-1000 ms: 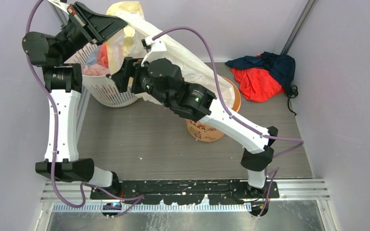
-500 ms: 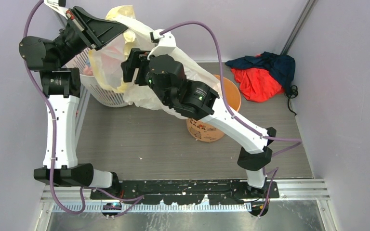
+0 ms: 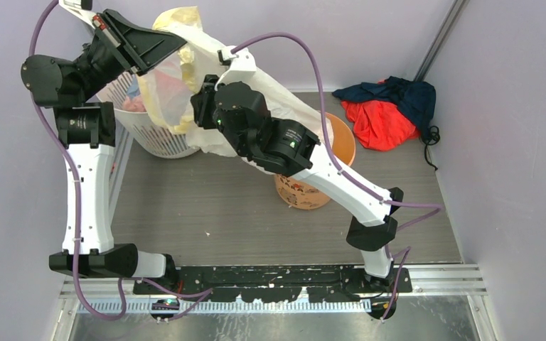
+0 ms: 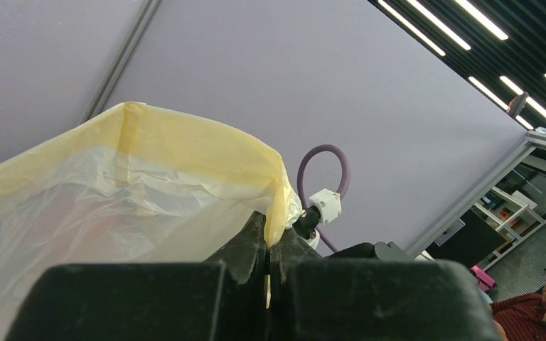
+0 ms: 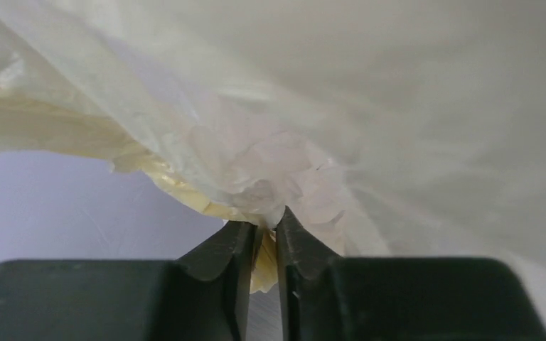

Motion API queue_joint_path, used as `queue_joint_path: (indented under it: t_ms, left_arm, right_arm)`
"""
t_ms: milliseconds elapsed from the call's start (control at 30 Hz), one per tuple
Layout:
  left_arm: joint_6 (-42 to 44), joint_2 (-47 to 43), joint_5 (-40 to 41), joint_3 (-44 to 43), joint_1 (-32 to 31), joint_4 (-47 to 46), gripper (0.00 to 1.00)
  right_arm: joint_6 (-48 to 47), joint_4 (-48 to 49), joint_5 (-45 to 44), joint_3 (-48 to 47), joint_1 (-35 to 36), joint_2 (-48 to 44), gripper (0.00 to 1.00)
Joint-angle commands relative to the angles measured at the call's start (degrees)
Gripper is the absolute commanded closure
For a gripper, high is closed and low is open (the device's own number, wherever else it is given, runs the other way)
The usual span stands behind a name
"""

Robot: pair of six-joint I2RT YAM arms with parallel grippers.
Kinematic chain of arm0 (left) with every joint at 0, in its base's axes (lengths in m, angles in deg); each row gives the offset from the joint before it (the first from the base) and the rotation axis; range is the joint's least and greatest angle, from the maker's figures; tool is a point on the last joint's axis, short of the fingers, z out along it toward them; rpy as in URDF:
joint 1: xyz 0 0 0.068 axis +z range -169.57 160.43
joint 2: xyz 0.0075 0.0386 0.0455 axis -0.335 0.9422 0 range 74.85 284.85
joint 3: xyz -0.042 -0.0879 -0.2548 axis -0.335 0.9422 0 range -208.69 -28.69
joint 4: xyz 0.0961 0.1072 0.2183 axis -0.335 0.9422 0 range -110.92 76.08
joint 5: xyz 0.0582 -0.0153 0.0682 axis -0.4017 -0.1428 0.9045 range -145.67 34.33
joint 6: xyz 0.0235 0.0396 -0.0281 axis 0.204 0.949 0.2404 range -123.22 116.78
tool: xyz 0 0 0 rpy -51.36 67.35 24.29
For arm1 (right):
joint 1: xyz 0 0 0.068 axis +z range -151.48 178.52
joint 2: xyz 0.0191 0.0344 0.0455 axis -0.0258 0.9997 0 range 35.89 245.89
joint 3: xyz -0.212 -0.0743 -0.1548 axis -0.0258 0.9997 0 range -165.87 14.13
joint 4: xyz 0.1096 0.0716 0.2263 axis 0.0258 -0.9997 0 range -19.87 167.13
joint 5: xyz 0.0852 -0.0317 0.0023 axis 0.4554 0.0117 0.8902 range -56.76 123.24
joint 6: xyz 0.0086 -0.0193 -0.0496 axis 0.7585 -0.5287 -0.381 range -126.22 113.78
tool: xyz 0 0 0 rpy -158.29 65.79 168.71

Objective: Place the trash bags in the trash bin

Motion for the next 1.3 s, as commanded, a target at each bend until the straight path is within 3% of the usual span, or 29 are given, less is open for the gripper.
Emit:
queue_joint_path:
  t_ms: [0, 100, 267, 400, 533, 833, 1033, 1267]
  left_arm:
    - [0.5, -0.9, 0.2, -2.0, 1.9, -0.5, 1.00]
    - [0.5, -0.8, 0.1, -1.4, 3.8, -0.6, 1.00]
    - [0.2, 0.5, -0.3, -0.8, 7.9, -0.4, 1.00]
    - [-8.2, 1.6, -0.8, 1.1, 9.9, -11.7, 0.99]
    - [-15.8, 2.4, -0.7, 1.2, 10.0, -21.3, 0.88]
    - [-18.8, 2.5, -0.1, 6.3, 10.0, -30.3, 0.63]
    - [-24.5, 1.3, 6.1, 16.6, 10.0, -47.4, 0.58]
    - [-22.0, -3.1, 9.8, 32.9, 9.9, -50.5, 0.60]
  right_arm:
    - [0.8, 0.5, -0.2, 0.4, 0.3, -2.5, 0.83]
    - [0.1, 0.1, -0.8, 2.4, 0.4, -4.8, 0.97]
    - [-2.1, 1.7, -0.9, 8.8, 0.3, -11.2, 0.99]
    - [-4.2, 3.4, 1.4, 12.1, 0.3, -16.1, 0.99]
    - [-5.9, 2.6, 5.1, 11.1, 0.4, -18.3, 0.99]
    - [-9.8, -2.4, 9.1, 10.6, 0.1, -23.9, 0.99]
    - [-11.1, -4.1, 10.1, 15.2, -0.9, -33.2, 0.99]
    - [-13.2, -8.1, 11.0, 16.1, -1.0, -41.5, 0.99]
